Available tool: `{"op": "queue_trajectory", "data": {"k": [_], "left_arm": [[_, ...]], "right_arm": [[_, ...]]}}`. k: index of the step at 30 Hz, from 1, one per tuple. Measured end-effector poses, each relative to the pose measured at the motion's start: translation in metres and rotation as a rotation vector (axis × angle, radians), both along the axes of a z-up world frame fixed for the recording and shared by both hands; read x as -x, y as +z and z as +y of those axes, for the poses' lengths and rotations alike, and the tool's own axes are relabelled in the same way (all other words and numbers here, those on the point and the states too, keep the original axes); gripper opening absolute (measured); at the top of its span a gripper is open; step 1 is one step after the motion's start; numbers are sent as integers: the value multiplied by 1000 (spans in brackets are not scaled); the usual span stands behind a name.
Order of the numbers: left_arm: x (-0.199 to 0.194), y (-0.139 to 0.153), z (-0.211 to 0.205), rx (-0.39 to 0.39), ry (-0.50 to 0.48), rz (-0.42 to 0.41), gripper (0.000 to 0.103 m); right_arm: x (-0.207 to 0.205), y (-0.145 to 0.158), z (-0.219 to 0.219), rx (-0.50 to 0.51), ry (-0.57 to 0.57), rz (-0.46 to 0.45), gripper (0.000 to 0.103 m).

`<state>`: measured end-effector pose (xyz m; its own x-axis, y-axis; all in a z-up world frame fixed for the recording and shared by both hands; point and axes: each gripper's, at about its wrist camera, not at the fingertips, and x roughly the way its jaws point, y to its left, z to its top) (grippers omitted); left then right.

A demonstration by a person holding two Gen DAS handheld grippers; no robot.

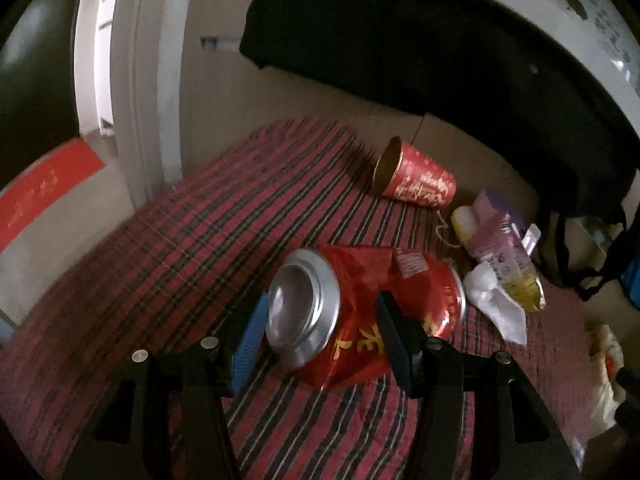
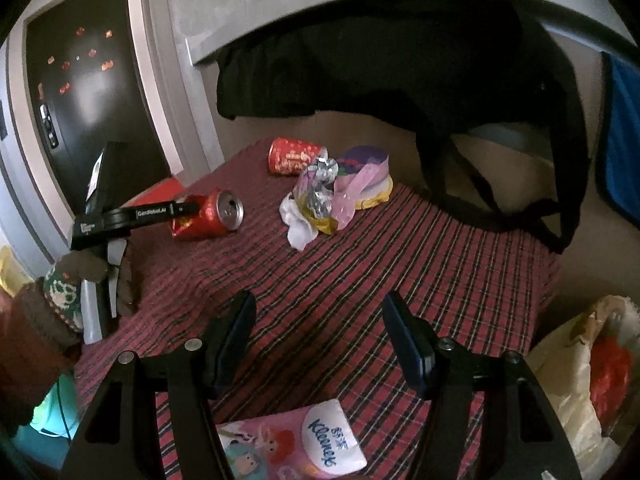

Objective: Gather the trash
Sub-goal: 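Grasp the crushed red can with the left tool while the right tool grasps the silver wrapper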

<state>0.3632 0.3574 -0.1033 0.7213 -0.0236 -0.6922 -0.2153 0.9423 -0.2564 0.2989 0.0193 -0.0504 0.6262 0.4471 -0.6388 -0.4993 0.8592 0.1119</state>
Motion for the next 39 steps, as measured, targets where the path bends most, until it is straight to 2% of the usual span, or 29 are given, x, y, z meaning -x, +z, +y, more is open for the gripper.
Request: {"op": "queue_trajectory", "data": {"k": [2, 4, 5, 10, 13, 16, 20, 25, 27, 28, 29, 32, 39], "left_arm": [[-8, -8, 6, 31, 25, 46, 53], [-10, -11, 15, 96, 32, 45, 51], [-9, -11, 17, 98, 40, 45, 51], [13, 5, 21, 75, 58, -17, 51], [34, 21, 13, 35, 41, -65, 51], [58, 35, 2, -1, 9, -107, 51], [82, 40, -7, 18, -31, -127, 51], [97, 34, -14, 12, -58, -115, 51], [99, 30, -15, 23, -66, -107, 51], [100, 28, -15, 33, -68, -103, 51], [99, 26, -15, 40, -69, -99, 51], [99, 24, -15, 48, -66, -96, 51], [100, 23, -30, 60, -90, -88, 51]], "right_arm": [[-6, -1, 4, 9, 4, 6, 63], [-11, 0, 9, 14, 7, 5, 63], [-14, 1, 13, 19, 8, 2, 63], [-32, 8, 38, 73, 27, -51, 63], [-51, 10, 59, 110, 48, -75, 63], [-78, 7, 78, 130, 54, -59, 63], [-110, -7, 96, 153, 38, -4, 61], [-142, -25, 110, 161, 14, 72, 51], [-151, -29, 111, 150, 16, 99, 44], [-153, -30, 112, 141, 25, 113, 34], [-153, -30, 111, 135, 34, 122, 24], [-142, -26, 107, 133, 60, 115, 17], [-86, -2, 79, 101, 127, 81, 17]]}}
